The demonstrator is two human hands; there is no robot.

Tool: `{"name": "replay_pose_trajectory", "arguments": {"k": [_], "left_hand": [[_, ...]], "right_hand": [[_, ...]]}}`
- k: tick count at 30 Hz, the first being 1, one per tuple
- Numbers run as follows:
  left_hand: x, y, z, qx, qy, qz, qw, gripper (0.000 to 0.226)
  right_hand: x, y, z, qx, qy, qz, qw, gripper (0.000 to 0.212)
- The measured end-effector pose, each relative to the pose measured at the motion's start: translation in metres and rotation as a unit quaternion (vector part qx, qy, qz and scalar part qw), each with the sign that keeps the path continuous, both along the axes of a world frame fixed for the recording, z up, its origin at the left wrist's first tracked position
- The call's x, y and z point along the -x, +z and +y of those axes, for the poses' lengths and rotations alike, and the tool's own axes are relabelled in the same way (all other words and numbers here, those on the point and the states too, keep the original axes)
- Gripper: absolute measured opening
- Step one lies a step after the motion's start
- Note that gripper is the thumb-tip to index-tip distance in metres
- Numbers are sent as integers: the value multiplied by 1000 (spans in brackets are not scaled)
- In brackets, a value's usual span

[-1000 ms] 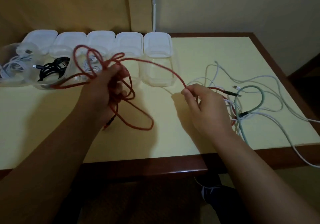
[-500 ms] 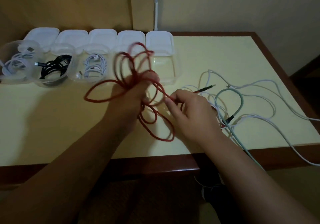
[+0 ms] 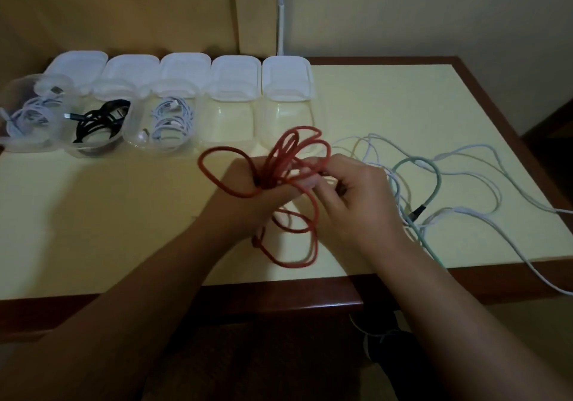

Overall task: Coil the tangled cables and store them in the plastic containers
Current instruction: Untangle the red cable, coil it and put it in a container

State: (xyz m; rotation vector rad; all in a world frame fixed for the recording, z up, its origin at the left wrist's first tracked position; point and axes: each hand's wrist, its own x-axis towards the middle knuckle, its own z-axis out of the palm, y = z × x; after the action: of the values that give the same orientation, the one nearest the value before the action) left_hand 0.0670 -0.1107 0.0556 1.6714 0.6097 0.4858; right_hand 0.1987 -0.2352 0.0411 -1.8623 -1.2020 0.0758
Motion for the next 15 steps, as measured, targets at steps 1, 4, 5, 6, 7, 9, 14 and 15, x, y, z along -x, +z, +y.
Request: {"name": "replay_pose_trajectory", "arguments": {"k": [1, 4, 5, 6, 7, 9, 14, 15], "left_hand": [[-2, -1, -6, 13, 24, -10, 1000, 12], [-10, -3, -14, 84, 123, -60, 987, 11], [-12, -2, -12, 91, 140, -68, 984, 11], [-14, -1, -8, 113, 158, -81, 978, 11], [-16, 0, 0, 156, 177, -103, 966, 12], [-14, 9, 17, 252, 202, -150, 934, 15], [32, 5, 106, 362, 143, -221, 894, 38], [40, 2, 118, 360, 145, -205, 899, 38]], "right_hand": [[1, 0, 0, 1, 15, -4, 1000, 17], [2, -1, 0, 37, 17, -10, 999, 15], [1, -2, 0, 62, 6, -5, 998, 12], [0, -3, 0, 90, -10, 0, 996, 10], [-3, -4, 0, 118, -29, 2, 993, 10], [-8, -3, -3, 155, -66, 5, 986, 11], [-29, -5, -13, 228, -111, 22, 967, 14], [-30, -4, -15, 227, -114, 21, 967, 15]]}}
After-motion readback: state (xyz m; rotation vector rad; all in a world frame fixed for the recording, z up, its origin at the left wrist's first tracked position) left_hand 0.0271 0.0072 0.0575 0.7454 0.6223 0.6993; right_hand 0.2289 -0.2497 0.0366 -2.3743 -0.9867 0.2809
